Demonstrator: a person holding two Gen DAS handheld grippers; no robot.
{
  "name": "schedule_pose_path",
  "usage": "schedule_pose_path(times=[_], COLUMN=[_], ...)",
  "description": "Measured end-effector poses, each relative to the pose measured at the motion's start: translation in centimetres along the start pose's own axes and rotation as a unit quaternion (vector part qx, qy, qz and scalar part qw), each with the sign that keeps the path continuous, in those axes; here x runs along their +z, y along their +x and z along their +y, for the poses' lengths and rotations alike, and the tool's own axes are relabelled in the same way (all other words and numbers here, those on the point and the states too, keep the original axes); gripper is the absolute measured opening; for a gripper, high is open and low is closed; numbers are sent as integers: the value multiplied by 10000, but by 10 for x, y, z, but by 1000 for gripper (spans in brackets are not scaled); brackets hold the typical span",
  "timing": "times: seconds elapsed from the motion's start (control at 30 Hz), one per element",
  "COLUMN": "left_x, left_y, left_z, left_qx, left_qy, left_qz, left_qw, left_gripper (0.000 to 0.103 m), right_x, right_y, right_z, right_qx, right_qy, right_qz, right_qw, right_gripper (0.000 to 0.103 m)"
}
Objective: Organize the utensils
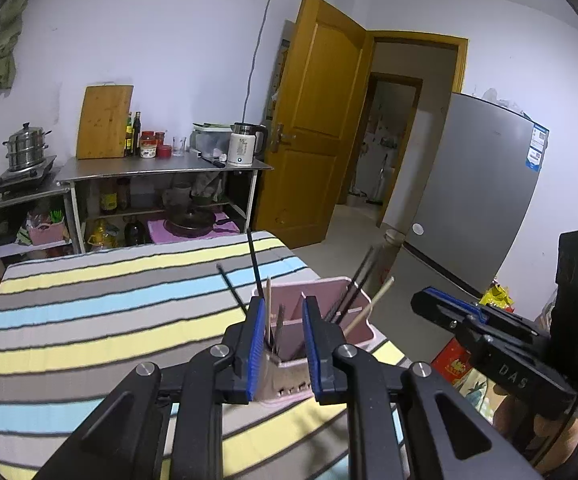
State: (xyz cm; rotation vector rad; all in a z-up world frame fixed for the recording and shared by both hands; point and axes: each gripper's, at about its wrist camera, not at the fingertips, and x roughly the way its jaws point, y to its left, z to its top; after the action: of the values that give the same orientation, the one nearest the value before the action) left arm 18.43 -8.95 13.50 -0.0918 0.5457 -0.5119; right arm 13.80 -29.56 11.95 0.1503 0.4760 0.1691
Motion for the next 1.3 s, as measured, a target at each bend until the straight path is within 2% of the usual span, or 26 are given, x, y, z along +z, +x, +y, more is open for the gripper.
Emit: schedule_pose_path(times=[0.13,0.47,0.97,1.3], left_x=[-16,-59,-108,-141], left_y=[-8,-27,-21,-11], left_z=[-2,-11,-22,-17], left_qx=[41,93,70,252], left_qy=[35,137,307,276], left_qz=[21,-80,30,106], left_qw=[10000,9998,9995,9992], left_gripper=[18,18,18,18], right_x=[-9,-34,-83,-115], right_y=[-9,-23,-30,-28], right_z=[3,8,16,21], right_qx=[5,-70,-268,-412], right_qy=[38,6,-190,-306], right_qz=[5,45,150,278], right_qw=[10000,10000,9993,9983], right_gripper=[21,22,22,22])
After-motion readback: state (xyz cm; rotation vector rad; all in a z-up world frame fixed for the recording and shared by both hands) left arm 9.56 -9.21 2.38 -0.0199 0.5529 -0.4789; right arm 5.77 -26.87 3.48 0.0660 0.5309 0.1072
